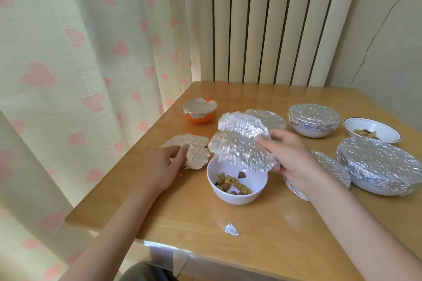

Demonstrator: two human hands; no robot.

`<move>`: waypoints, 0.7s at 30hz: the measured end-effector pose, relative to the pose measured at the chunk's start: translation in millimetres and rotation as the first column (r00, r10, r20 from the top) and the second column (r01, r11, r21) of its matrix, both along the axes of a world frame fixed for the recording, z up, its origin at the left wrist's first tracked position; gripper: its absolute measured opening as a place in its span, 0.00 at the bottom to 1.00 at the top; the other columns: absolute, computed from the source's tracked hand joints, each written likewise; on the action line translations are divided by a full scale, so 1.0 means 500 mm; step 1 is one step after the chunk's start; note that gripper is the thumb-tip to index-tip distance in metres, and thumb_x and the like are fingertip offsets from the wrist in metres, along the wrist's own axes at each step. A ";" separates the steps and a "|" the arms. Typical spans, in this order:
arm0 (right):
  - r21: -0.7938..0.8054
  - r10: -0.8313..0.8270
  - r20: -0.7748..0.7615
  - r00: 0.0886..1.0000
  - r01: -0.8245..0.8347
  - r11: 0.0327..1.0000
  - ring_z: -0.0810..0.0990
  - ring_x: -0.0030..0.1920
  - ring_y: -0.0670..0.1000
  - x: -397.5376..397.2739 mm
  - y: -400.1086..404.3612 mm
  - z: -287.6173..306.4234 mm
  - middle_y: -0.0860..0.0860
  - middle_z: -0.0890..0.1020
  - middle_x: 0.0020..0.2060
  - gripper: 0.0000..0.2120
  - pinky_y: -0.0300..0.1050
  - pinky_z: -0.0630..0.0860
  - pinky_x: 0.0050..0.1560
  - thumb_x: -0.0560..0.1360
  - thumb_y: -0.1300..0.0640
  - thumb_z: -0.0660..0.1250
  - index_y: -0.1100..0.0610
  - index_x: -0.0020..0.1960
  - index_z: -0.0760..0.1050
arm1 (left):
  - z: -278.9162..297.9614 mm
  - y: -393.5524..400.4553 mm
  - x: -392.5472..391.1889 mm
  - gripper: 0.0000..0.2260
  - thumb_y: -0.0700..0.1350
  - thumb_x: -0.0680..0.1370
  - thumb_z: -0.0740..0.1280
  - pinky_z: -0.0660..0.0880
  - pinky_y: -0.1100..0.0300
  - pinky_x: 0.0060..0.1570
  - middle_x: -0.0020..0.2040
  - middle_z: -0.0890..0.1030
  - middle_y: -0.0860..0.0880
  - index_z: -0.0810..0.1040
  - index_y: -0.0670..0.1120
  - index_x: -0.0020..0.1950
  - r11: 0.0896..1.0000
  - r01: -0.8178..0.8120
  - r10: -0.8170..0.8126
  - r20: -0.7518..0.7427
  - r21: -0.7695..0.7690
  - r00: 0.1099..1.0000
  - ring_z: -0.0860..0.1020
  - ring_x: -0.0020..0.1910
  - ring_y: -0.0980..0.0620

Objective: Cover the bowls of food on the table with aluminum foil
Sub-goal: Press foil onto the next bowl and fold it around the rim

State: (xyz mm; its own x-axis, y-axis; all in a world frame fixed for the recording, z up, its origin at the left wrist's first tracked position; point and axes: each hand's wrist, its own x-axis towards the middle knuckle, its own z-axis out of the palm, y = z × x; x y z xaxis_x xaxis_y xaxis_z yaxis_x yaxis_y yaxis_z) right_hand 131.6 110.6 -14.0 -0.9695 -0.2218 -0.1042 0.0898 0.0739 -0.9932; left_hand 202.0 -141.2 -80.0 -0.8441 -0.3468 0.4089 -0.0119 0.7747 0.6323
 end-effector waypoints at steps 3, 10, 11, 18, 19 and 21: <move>0.205 0.101 -0.139 0.985 -0.071 0.976 0.69 0.24 0.45 0.021 0.010 -0.014 0.54 0.82 0.39 0.11 0.36 0.62 0.19 0.75 0.55 0.69 0.55 0.55 0.74 | 0.025 0.047 0.026 0.24 0.65 0.77 0.54 0.70 0.65 0.37 0.33 0.81 0.60 0.80 0.51 0.37 0.989 -0.010 0.021 -0.071 0.149 0.997 0.78 0.33 0.63; 0.558 0.197 -0.588 0.785 0.217 0.801 0.74 0.40 0.48 0.057 -0.004 -0.030 0.42 0.71 0.37 0.11 0.45 0.70 0.38 0.76 0.52 0.67 0.50 0.56 0.69 | 0.063 0.143 0.049 0.15 0.43 0.72 0.76 0.74 0.65 0.29 0.37 0.81 0.45 0.76 0.44 0.54 0.783 0.057 -0.074 0.002 0.620 0.997 0.77 0.29 0.56; 0.556 0.191 -0.624 0.758 0.259 0.790 0.75 0.42 0.51 0.061 -0.008 -0.032 0.44 0.72 0.40 0.10 0.47 0.71 0.40 0.77 0.53 0.66 0.50 0.57 0.69 | 0.061 0.141 0.049 0.16 0.41 0.71 0.77 0.74 0.66 0.30 0.38 0.81 0.45 0.76 0.43 0.55 0.754 0.050 -0.069 0.003 0.655 0.998 0.78 0.29 0.57; 0.642 0.199 -0.637 0.745 0.369 0.672 0.76 0.45 0.54 0.072 -0.027 -0.037 0.49 0.76 0.54 0.07 0.44 0.64 0.36 0.79 0.60 0.59 0.51 0.54 0.73 | 0.054 0.138 0.051 0.11 0.36 0.71 0.76 0.77 0.66 0.35 0.35 0.82 0.47 0.78 0.41 0.50 0.731 0.049 -0.035 -0.035 0.680 0.999 0.79 0.31 0.56; 0.655 0.202 -0.633 0.748 0.378 0.654 0.76 0.47 0.53 0.070 -0.030 -0.036 0.48 0.75 0.55 0.08 0.43 0.64 0.37 0.79 0.60 0.59 0.52 0.54 0.74 | 0.053 0.138 0.051 0.10 0.36 0.71 0.76 0.76 0.66 0.34 0.35 0.81 0.47 0.78 0.41 0.50 0.736 0.050 -0.032 -0.040 0.675 0.999 0.79 0.31 0.56; 0.676 0.212 -0.628 0.749 0.389 0.626 0.75 0.52 0.53 0.067 -0.031 -0.036 0.49 0.75 0.55 0.09 0.43 0.66 0.39 0.79 0.61 0.58 0.52 0.54 0.76 | 0.052 0.141 0.052 0.09 0.37 0.72 0.75 0.76 0.66 0.34 0.36 0.81 0.47 0.78 0.41 0.48 0.754 0.056 -0.034 -0.046 0.654 0.998 0.79 0.30 0.57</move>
